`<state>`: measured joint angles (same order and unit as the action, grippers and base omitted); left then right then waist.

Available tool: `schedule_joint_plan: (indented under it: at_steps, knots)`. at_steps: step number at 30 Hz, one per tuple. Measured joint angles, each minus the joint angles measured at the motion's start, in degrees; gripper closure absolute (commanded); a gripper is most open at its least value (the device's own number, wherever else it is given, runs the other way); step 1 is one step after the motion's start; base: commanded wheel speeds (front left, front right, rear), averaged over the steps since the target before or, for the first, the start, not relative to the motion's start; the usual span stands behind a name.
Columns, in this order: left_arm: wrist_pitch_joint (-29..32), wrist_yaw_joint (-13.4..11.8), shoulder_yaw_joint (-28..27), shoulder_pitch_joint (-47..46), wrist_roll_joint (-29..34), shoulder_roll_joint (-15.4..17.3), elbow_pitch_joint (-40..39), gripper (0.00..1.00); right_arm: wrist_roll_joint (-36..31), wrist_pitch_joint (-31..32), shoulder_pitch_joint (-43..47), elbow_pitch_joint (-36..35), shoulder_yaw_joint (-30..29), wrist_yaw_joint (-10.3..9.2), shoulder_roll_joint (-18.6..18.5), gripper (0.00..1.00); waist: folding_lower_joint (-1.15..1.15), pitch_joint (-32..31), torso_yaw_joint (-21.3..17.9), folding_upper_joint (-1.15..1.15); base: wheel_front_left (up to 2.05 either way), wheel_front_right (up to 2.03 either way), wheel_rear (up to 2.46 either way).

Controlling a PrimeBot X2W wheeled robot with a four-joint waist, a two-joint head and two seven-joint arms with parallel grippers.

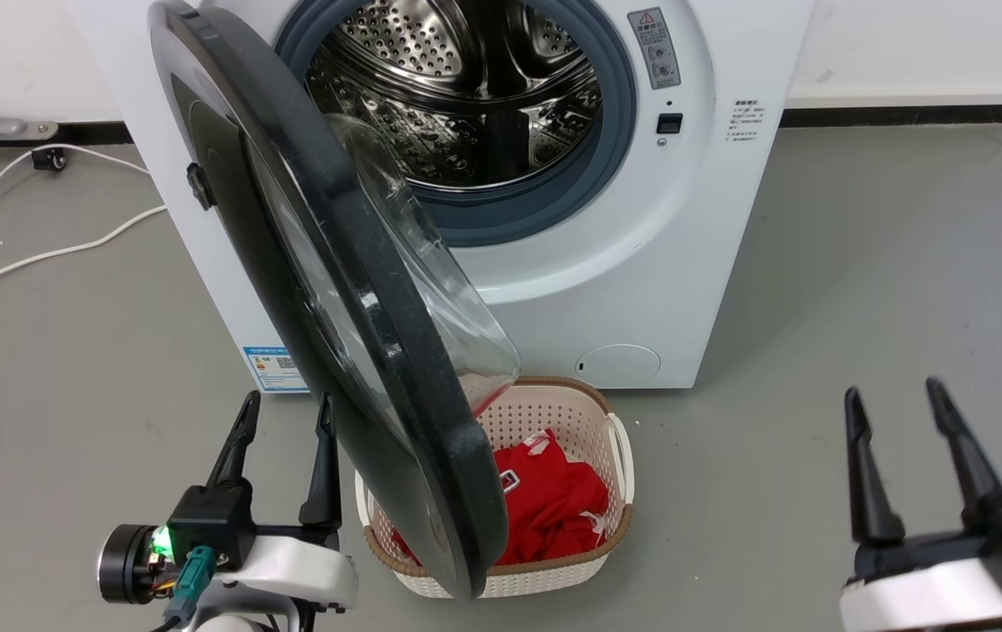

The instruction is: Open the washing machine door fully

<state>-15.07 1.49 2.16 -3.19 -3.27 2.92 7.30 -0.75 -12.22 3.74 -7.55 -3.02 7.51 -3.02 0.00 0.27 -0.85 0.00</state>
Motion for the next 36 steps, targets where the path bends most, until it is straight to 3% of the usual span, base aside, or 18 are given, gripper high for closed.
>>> schedule_joint_plan:
  at_steps: [6, 22, 23, 24, 25, 36]
  knots:
    - [0.0, 0.01, -0.26, -0.01, 0.15, 0.0, -0.12, 0.0, 3.67, -0.09, 2.4, 3.93, 1.56, 0.0, 0.04, 0.0, 0.0, -0.01, -0.17, 0.0, 0.0, 0.0, 0.0]
    - [0.0, 0.1, -0.12, -0.09, 0.35, -0.01, 0.14, 0.0, 4.86, -1.87, -0.2, 8.66, 1.9, 0.0, 0.04, 0.0, 0.0, 0.15, -0.38, 0.0, 0.0, 0.0, 0.0]
    - [0.0, 0.1, -0.08, -0.09, 0.32, -0.01, 0.18, 0.58, 4.87, -1.89, -0.2, 8.82, 1.81, 0.0, 0.04, 0.0, 0.0, 0.17, -0.37, 0.0, 0.0, 0.0, 0.0]
    - [0.0, 0.09, -0.08, -0.09, 0.31, -0.01, 0.23, 0.96, 4.88, -1.91, -0.21, 9.02, 1.78, 0.0, 0.04, 0.0, 0.0, 0.18, -0.37, 0.0, 0.0, 0.0, 0.0]
    - [0.0, 0.09, -0.01, -0.09, 0.22, -0.01, 0.31, 1.0, 4.88, -1.93, -0.21, 9.21, 1.76, 0.0, 0.04, 0.0, 0.0, 0.15, -0.37, 0.0, 0.0, 0.0, 0.0]
    - [0.0, 0.03, -0.47, -0.74, -1.04, 0.0, -2.27, 1.0, 5.39, -2.23, -0.22, 10.09, 1.66, 0.0, 0.04, 0.0, 0.0, 0.19, -0.24, 0.0, 0.0, 0.0, 0.0]
